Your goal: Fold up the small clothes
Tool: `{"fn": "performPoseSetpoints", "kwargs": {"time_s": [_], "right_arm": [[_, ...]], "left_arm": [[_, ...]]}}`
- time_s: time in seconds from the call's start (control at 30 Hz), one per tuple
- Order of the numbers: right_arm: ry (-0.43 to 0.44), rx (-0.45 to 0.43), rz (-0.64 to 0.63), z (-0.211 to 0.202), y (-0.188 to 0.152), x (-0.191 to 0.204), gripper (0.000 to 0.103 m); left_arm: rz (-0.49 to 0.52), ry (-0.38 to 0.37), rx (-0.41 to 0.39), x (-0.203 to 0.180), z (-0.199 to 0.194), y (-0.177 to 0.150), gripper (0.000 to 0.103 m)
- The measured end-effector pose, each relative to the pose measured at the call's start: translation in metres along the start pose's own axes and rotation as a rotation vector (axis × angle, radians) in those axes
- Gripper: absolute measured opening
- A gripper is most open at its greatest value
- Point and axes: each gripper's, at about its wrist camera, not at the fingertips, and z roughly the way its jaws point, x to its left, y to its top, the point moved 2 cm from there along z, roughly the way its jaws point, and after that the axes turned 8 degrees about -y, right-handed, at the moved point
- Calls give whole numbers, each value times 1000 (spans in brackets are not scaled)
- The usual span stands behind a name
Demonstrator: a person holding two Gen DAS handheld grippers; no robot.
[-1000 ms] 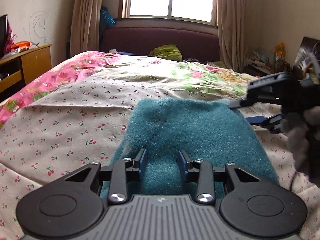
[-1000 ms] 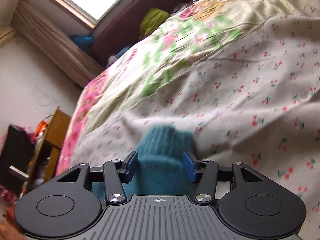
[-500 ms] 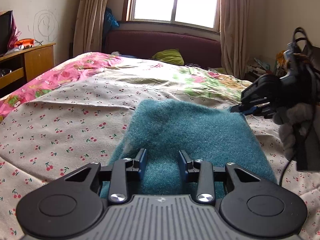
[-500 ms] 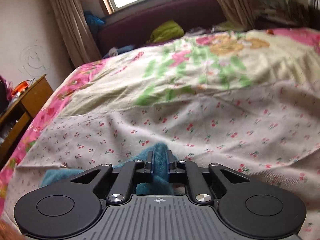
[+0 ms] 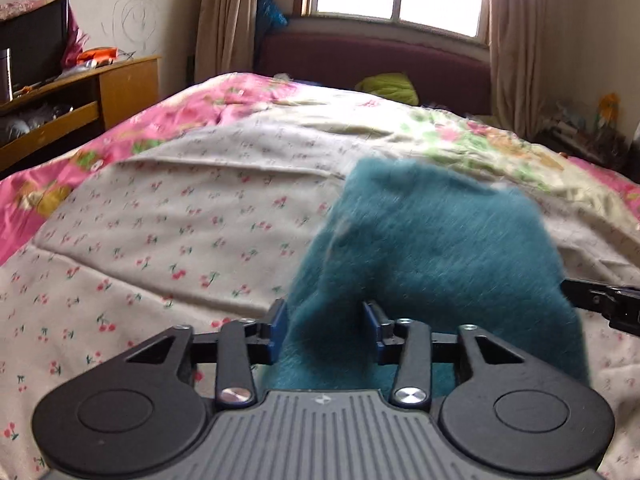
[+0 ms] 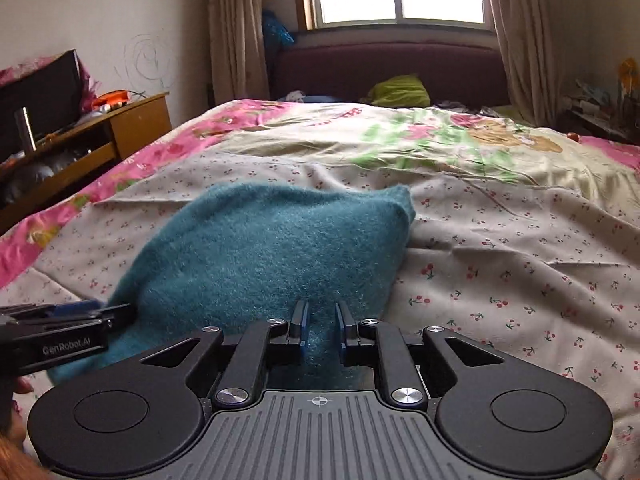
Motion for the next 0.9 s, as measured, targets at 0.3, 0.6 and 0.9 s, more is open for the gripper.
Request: {"fn": "performPoseSetpoints", "kwargs": {"time_s": [0.3,0.6,0.9], "right_arm": [[3,15,116,-11,-3,-20,18],[-20,79,60,28,8,5,18],[-16,87,57,7,14,3,18]], "left_arm": [[-1,-21,-62,-7,-20,27,56],[59,-23,47,-23,49,52,59],[67,-18,87,-20,51,55,67]]}}
